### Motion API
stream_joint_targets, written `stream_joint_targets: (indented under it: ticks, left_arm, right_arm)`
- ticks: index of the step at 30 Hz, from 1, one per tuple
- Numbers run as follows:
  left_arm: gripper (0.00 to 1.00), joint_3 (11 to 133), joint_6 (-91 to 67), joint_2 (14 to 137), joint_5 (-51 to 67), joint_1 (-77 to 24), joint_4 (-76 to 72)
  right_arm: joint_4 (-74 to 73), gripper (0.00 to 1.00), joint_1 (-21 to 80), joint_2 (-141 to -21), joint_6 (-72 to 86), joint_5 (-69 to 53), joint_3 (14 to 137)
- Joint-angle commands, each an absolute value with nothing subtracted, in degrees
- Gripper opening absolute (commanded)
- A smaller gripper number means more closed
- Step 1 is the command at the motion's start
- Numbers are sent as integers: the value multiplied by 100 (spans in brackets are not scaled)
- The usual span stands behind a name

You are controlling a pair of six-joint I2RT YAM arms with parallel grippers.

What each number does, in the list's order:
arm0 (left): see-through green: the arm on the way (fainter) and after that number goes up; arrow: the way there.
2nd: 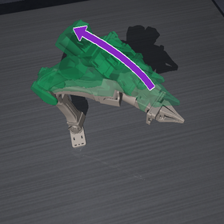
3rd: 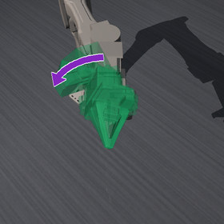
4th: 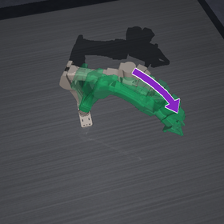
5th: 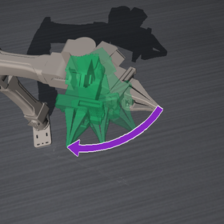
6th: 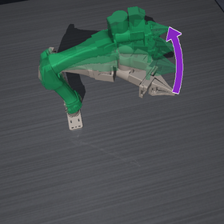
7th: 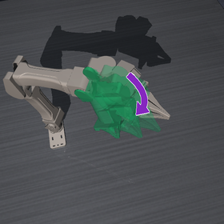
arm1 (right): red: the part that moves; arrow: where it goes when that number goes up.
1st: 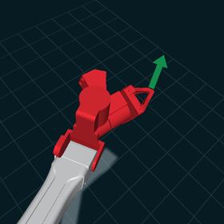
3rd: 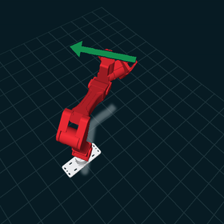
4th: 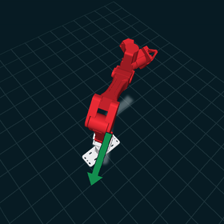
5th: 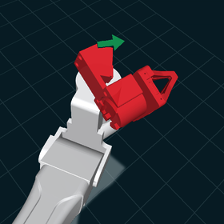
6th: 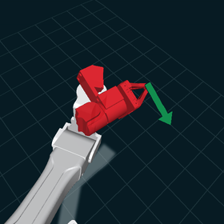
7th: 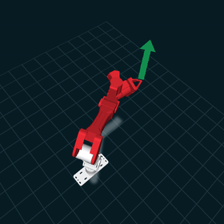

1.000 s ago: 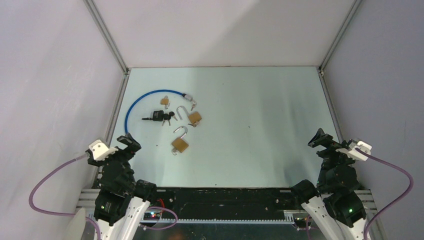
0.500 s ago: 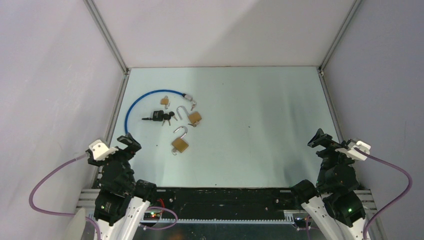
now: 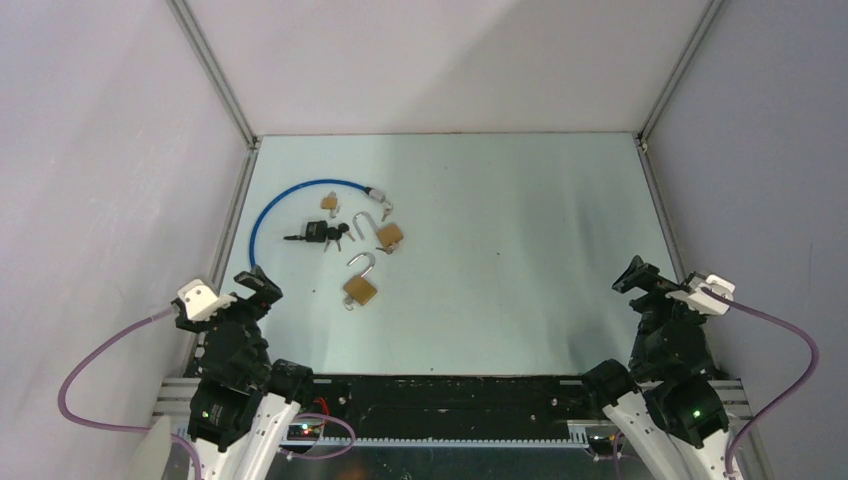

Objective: Unlock with the key

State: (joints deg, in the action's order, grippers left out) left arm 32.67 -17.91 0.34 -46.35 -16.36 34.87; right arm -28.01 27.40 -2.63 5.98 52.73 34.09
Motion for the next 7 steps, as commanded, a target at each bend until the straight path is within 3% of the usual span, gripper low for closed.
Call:
stream_joint_targets:
  ticks: [1,7]
  left_arm:
    - [100,3401,-1702,-1271,-4744,-1597,3330]
    - [100,3417,-1620,-1293,-4623,-1591,3327]
  right_arm:
    - [-2698,99,2711,-367,638,5398,3410]
    - [-2724,99,2716,-403,656,5349,3410]
